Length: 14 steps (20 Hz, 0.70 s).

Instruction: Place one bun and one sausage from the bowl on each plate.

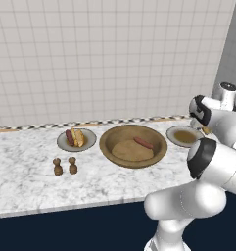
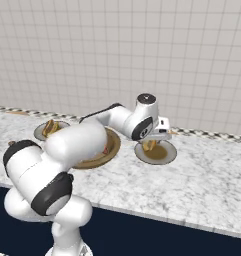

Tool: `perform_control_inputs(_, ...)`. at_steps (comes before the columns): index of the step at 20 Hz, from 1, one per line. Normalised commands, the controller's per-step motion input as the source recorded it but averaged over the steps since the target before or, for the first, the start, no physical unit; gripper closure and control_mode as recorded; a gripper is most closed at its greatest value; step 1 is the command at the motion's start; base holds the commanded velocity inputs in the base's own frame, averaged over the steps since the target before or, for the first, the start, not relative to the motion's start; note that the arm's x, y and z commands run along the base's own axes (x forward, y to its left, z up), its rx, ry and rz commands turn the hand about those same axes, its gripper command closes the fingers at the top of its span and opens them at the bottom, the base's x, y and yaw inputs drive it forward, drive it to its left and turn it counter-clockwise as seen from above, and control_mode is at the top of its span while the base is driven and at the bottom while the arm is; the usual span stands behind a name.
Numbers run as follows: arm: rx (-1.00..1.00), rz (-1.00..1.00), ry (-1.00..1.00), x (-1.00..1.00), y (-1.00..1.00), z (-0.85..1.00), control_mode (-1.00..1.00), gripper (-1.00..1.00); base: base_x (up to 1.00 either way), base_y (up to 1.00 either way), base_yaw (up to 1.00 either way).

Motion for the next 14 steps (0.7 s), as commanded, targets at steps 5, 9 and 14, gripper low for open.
perform_control_inputs(5, 0.04, 0.0, 0.08, 0.33, -0.47, -0.1, -1.0, 1.0, 0.0, 0.0, 0.0)
perform_control_inputs(9, 0.0, 0.01, 0.09, 0.32, -0.07, -0.46, -1.0, 1.0, 0.0, 0.0, 0.0)
perform_control_inputs(14, 0.0, 0.07, 0.04, 0.28, -0.04, -0.55, -1.0, 1.0, 0.0, 0.0, 0.0)
